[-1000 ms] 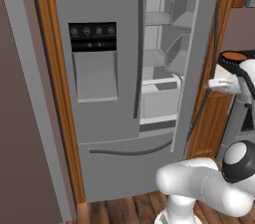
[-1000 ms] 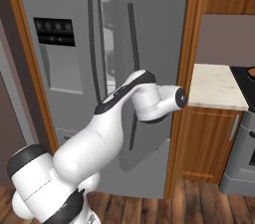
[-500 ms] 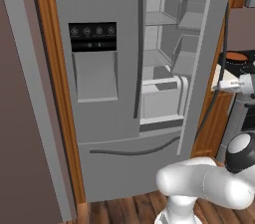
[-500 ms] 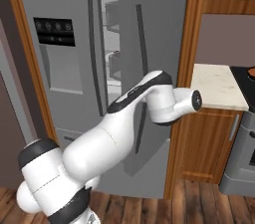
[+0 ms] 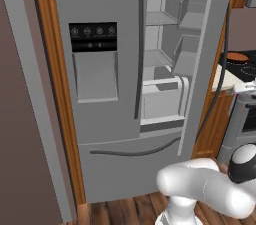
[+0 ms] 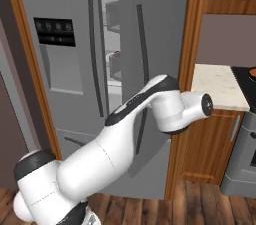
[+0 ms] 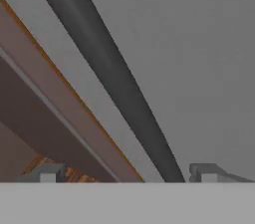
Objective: Retrieve the steak from the fridge and place it on the saucepan with marinade on the stove.
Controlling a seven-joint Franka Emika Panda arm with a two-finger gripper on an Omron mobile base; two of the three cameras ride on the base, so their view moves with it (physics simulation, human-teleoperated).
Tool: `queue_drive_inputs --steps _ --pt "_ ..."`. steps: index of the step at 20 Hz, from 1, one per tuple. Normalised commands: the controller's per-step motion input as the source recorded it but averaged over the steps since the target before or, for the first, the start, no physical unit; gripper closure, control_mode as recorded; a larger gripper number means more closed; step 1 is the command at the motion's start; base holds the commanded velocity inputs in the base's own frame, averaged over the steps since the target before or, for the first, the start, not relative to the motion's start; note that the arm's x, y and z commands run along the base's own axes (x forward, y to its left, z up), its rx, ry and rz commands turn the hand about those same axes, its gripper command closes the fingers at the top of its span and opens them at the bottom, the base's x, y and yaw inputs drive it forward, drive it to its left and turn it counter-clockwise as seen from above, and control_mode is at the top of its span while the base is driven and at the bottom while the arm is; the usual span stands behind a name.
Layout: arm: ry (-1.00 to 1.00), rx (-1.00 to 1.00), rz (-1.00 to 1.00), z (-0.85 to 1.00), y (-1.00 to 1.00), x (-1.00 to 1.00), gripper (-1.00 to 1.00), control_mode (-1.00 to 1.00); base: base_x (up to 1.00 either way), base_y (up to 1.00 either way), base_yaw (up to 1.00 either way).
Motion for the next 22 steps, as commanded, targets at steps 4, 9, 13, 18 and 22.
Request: queue_drive_inputs --steps 4,9,13,18,22 --pt "-0.02 -0.47 -0.29 0.19 0.5 -0.61 -1.0 -1.0 0.0 0.0 0.0" --pt "0.0 -0.62 -0.28 0.14 0.67 -0.07 -1.0 -1.0 0.0 0.0 0.0" --pt "0.01 -0.47 -0.22 0.13 0.78 -0.03 -1.0 -1.0 0.0 0.0 0.0" --pt "0.09 -0.38 -0.29 0.22 0.62 -0.01 -1.0 -1.0 0.0 0.0 0.0" --pt "0.1 -0.52 -0.22 0.04 0.93 0.11 -1.0 -1.0 0.0 0.0 0.0"
